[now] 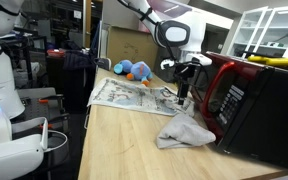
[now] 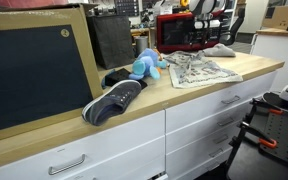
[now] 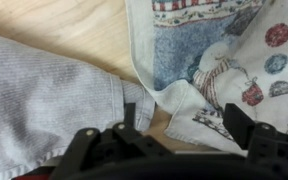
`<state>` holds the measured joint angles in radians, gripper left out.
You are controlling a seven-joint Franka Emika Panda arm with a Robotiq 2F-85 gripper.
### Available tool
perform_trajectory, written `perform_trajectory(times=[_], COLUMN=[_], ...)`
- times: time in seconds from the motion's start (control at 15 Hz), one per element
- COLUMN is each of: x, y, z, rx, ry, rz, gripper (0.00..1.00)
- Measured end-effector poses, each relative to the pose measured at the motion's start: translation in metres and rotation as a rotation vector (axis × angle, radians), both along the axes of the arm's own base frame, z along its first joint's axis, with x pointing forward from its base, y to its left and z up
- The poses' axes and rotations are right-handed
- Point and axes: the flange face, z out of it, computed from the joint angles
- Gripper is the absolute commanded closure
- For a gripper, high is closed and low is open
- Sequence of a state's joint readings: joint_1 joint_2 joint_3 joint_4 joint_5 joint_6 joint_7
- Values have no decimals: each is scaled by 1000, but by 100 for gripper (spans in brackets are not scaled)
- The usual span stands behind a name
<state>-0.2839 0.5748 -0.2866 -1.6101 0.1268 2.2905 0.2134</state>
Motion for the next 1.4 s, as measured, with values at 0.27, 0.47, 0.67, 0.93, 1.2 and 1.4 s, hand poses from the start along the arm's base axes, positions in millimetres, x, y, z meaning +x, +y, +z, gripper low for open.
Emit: perform_trajectory(times=[0.27, 0.47, 0.67, 0.93, 1.2, 1.4], x=[-7, -24, -51, -97, -134, -155], y=[21, 47, 69, 87, 103, 112], z=[15, 6, -3, -6, -9, -14], rx=[30, 63, 91, 117, 128, 128], ry=[27, 65, 108, 145, 154, 145], rz=[74, 131, 189, 265, 305, 330], gripper=[0, 0, 0, 0, 0, 0])
